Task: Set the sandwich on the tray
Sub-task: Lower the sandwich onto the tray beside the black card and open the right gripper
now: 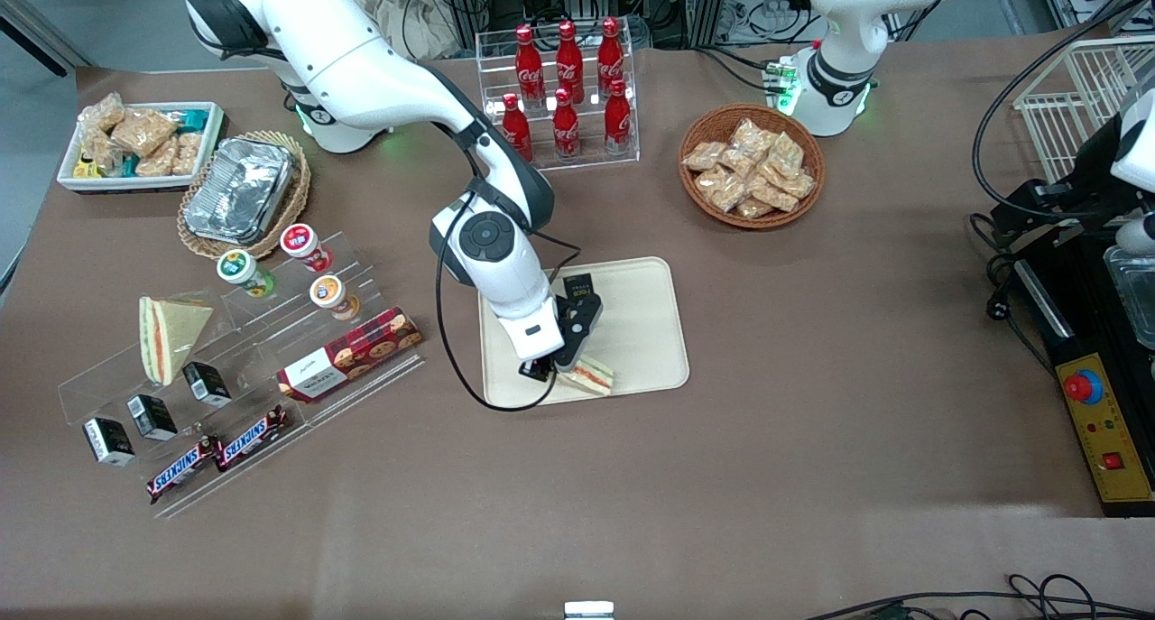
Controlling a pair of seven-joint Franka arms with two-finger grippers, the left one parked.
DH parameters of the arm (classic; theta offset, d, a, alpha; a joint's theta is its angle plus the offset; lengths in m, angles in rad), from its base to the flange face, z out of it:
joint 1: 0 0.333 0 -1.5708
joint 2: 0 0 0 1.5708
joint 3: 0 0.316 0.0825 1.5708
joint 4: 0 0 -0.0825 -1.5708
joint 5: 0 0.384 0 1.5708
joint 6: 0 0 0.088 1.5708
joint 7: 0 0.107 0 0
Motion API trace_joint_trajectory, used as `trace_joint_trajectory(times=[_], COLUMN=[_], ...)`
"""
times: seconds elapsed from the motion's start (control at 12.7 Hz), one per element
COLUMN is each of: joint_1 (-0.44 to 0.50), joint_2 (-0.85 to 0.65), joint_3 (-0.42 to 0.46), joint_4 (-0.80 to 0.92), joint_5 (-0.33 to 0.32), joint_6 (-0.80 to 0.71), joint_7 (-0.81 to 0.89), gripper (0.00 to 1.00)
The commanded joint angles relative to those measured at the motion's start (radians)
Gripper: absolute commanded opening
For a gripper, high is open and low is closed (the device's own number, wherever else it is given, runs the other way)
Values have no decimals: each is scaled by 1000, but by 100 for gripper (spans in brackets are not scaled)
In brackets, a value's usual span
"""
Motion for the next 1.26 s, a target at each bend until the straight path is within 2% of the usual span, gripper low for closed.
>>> trace_joint_trajectory(times=[0.0,0.39,0.87,0.95,1.02,1.18], joint_1=[5,7,7,7,7,7], joint_2=[49,85,129,132,132,132], joint_3=[15,17,15,15,15,17], joint_4=[44,44,51,51,51,51], joint_5=[22,21,19,19,21,22], joint_6=[4,39,107,113,116,118], joint_7=[-140,-218,-267,-274,-274,-264], gripper=[30,30,39,57,100,100])
